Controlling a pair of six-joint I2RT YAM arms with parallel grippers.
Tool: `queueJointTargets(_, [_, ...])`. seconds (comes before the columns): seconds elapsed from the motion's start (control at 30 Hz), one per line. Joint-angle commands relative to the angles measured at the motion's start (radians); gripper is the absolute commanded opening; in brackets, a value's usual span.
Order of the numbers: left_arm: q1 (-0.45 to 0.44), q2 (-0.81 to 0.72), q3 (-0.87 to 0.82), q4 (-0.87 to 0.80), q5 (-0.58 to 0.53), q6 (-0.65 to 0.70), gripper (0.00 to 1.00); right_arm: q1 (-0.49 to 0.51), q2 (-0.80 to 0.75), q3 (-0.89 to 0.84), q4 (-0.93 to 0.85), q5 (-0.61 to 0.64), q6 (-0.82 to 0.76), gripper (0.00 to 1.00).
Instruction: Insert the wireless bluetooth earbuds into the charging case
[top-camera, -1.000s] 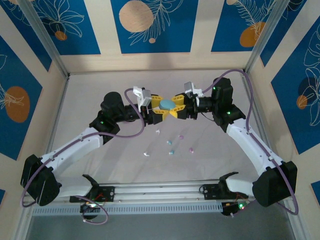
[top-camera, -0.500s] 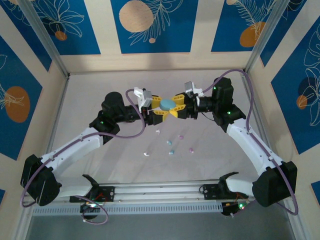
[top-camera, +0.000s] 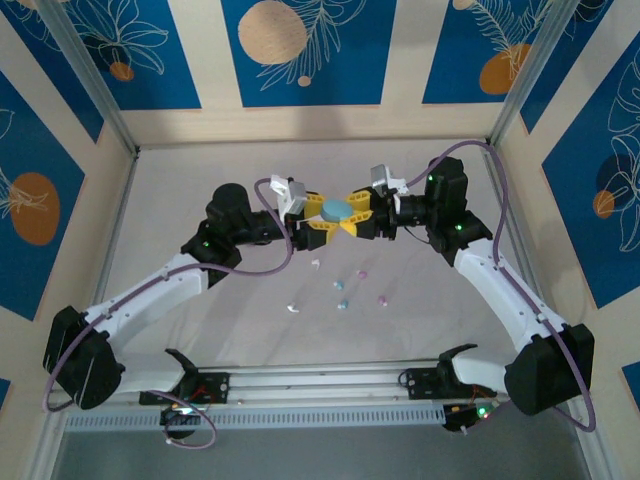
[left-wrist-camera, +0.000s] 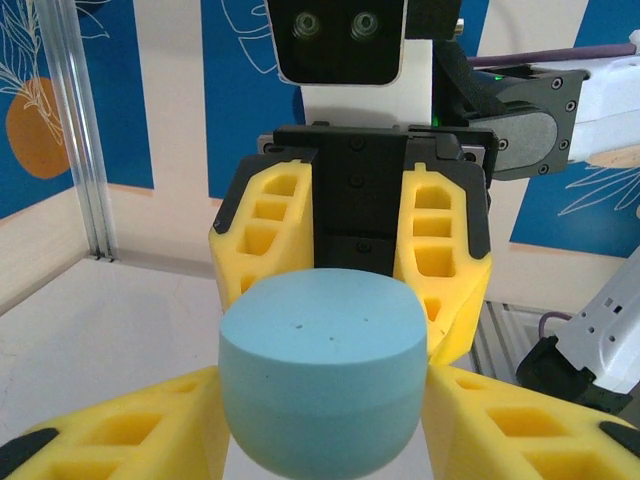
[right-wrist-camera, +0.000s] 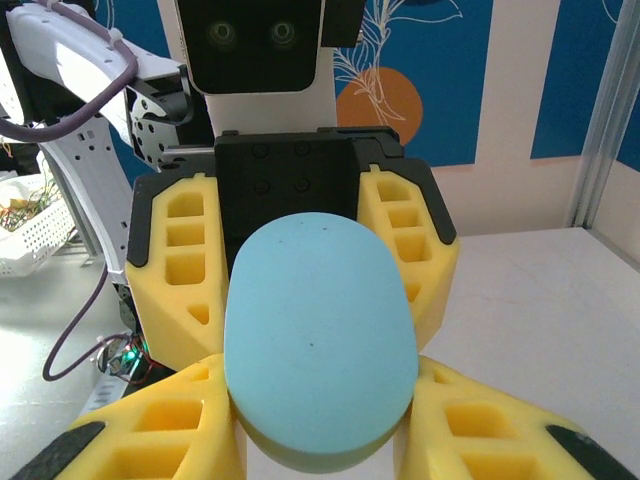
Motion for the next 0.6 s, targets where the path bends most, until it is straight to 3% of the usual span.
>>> queueJointTargets(0.0, [0.002, 0.007, 0.010, 0.060, 0.011, 0.019, 0.53, -0.014, -0.020, -0.015, 0.002, -0.022, -0.001, 0.32])
queueJointTargets(0.57, [0.002, 0.045, -0.031, 0.176, -0.014, 0.020, 0.55, -0.040, 0.006, 0.012, -0.034, -0.057, -0.044, 0.32])
